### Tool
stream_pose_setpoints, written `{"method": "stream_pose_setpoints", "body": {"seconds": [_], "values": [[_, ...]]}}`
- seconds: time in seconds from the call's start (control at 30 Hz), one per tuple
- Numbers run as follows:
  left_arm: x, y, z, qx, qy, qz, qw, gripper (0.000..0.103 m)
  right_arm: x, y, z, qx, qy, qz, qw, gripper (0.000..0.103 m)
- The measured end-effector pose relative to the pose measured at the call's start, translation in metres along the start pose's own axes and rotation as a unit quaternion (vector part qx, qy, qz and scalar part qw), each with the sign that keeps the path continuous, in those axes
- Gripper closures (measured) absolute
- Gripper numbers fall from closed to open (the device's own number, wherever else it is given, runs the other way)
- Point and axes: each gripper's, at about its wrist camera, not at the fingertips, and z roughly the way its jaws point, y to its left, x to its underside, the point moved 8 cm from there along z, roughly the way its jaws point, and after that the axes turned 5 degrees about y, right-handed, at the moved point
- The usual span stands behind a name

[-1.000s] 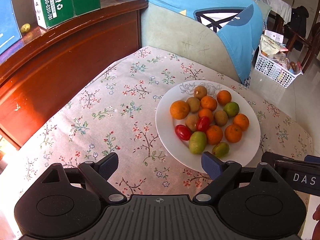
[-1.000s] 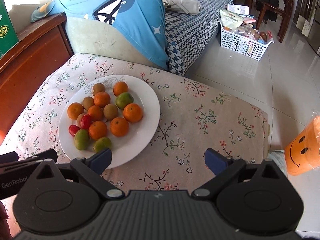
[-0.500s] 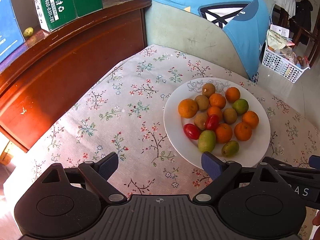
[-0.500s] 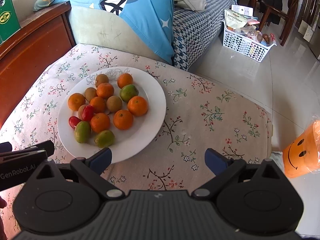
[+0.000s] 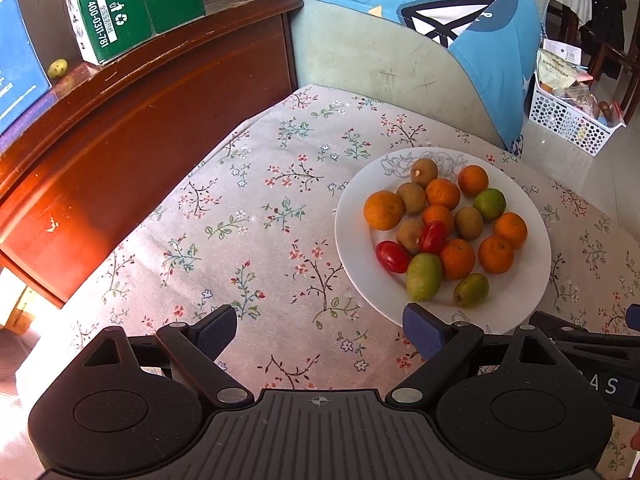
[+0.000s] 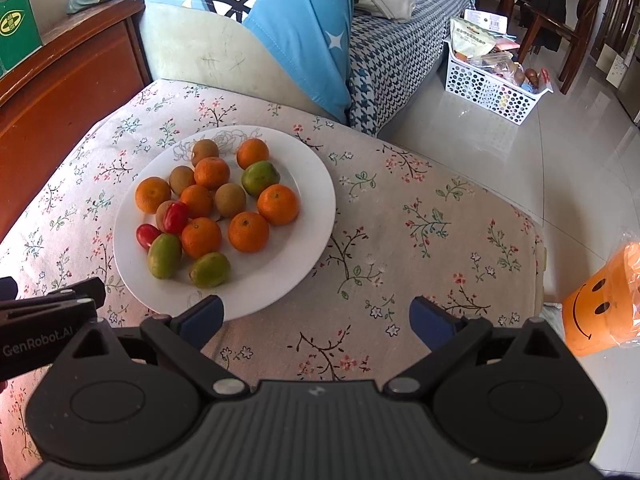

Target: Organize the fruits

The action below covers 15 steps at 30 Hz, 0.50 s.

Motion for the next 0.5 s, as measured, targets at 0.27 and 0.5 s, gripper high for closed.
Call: {"method": "stream_pose_setpoints", "body": {"seconds": [0.27, 0.5], "values": [[0.0002, 0.002, 0.0, -0.01, -0.002, 0.006, 0.9999, 0.011, 0.0011, 0.0031, 0.0012, -0.001, -0.004, -0.006, 1.0, 0.004], [0.0006, 0.0046, 0.0015, -0.017, 0.0, 0.007, 0.9998, 0.011, 0.0016, 0.0064, 0.0023, 0.001, -0.007, -0.011, 1.0, 0.004]]}}
